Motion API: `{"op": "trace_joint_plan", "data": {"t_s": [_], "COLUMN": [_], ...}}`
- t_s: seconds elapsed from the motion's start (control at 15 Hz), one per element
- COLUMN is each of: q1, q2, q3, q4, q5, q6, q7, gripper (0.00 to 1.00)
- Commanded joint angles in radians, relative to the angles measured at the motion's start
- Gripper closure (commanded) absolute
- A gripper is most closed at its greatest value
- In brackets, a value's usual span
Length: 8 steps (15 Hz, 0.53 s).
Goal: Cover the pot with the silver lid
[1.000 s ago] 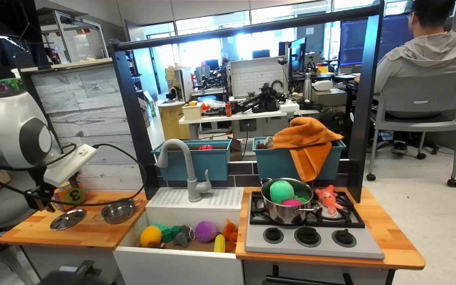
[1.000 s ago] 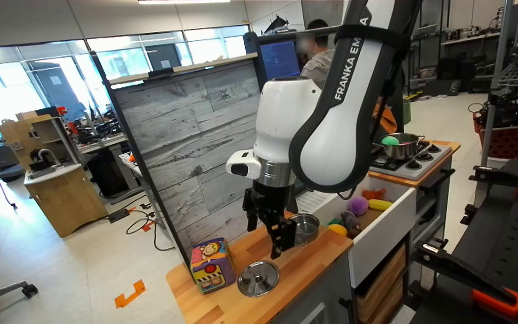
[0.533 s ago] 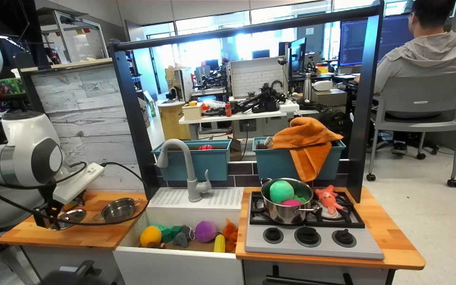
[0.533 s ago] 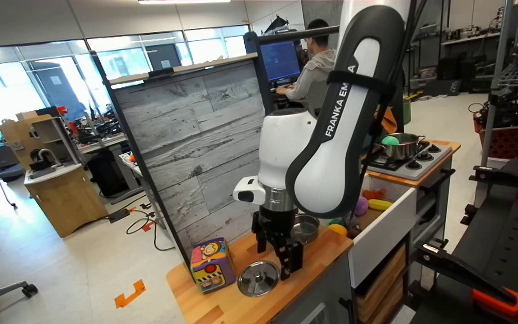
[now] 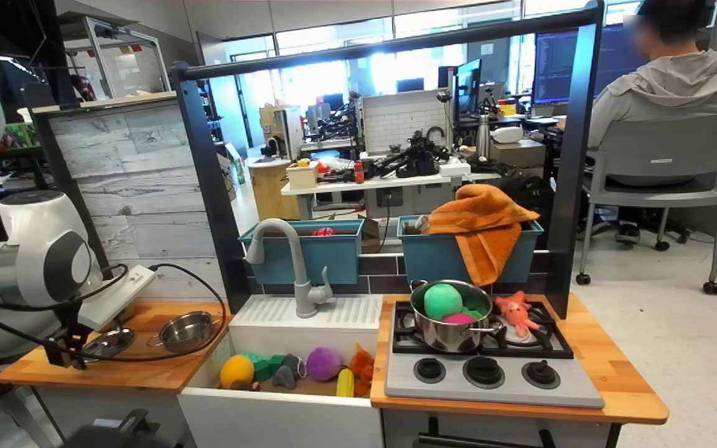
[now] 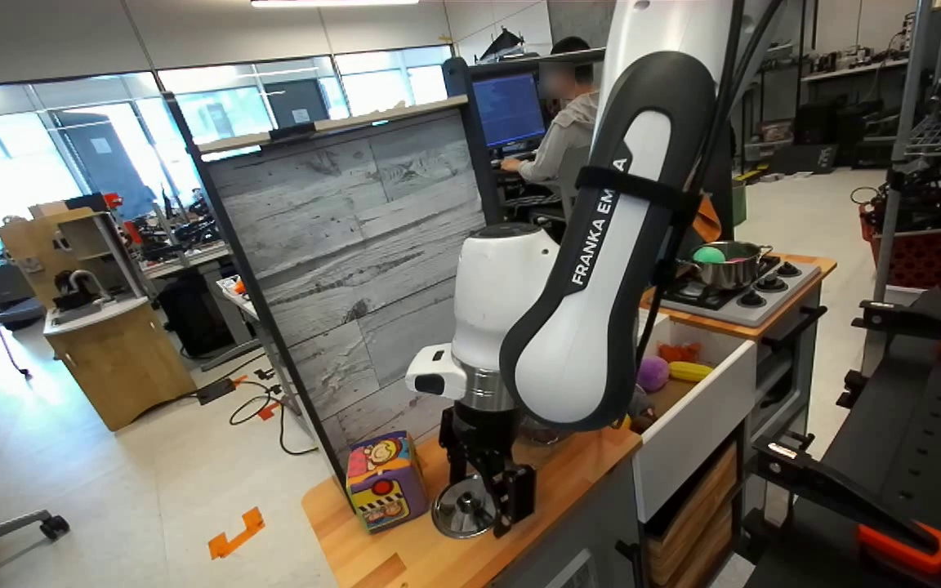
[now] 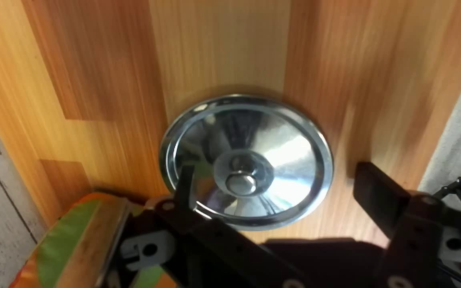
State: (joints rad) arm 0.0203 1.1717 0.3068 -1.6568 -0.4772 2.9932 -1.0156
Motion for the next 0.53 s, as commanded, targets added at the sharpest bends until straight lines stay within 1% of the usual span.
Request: {"op": "trace_joint_plan", "data": {"t_s": [0.0,0.07,0.13,0.2,0.27,0.33,0.47], "q1": [0.019,0.021,0.022,0.023,0.024,0.020,0.017], "q2": [0.043,0.044,0.046,0.047,0.046,0.046,0.047], "q3": [0.009,0.008,0.010,0.009,0.009,0.012,0.015], "q4": [0.077,0.084,0.091,0.098,0.101,0.103,0.110], "q5": [0.029,0.032,0.036,0.041,0.046,0.050,0.063], "q6": [-0.030,-0.036,-0.039,-0.044,-0.052,-0.058,-0.064], "q7": [-0.039,-0.041,-0.043,-0.044,-0.044,-0.046,-0.047], "gripper": [0.00,0.00,0.25,0.28,0.34,0.43,0.57]}}
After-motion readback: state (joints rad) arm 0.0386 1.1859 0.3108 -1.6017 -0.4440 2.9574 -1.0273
